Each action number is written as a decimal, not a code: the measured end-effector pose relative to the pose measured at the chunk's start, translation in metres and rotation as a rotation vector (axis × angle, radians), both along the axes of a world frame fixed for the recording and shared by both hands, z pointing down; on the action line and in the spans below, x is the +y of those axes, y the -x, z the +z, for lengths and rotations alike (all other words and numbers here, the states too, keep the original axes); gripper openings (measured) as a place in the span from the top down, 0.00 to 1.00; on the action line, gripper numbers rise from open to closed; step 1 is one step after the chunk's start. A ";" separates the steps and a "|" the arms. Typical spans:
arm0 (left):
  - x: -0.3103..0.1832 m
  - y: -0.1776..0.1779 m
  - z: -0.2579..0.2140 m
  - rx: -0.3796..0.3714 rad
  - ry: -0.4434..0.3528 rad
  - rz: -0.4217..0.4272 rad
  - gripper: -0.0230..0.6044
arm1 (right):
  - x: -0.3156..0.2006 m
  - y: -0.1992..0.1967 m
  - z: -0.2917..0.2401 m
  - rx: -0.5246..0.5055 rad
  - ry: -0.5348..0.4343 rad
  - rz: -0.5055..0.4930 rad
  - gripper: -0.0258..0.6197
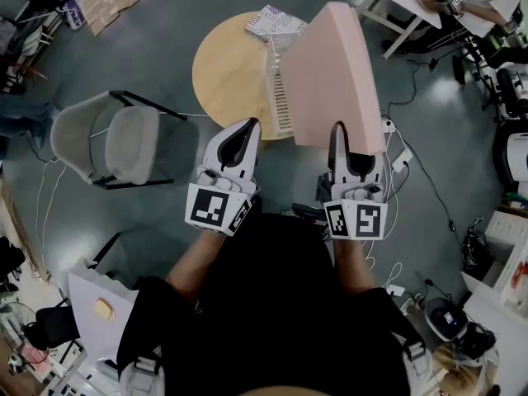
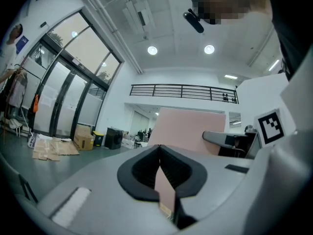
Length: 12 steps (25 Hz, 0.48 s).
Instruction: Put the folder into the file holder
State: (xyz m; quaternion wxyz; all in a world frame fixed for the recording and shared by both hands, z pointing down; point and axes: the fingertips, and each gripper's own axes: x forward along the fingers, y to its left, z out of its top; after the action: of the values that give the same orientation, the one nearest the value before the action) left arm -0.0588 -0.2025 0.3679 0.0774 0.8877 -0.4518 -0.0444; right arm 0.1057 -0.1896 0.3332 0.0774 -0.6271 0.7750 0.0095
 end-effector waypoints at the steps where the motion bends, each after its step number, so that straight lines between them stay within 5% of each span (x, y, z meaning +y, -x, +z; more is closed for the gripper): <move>1: -0.001 0.000 0.001 0.000 0.000 0.002 0.95 | -0.002 0.001 0.001 0.002 -0.011 0.002 0.74; 12: -0.014 0.000 0.002 -0.001 -0.003 0.013 0.95 | -0.026 0.011 0.020 0.025 -0.075 -0.003 0.74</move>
State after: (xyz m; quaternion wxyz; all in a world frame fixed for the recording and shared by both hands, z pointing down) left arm -0.0592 -0.2168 0.3701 0.0763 0.8907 -0.4460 -0.0441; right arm 0.0949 -0.2154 0.3528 0.0913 -0.6224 0.7760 0.0463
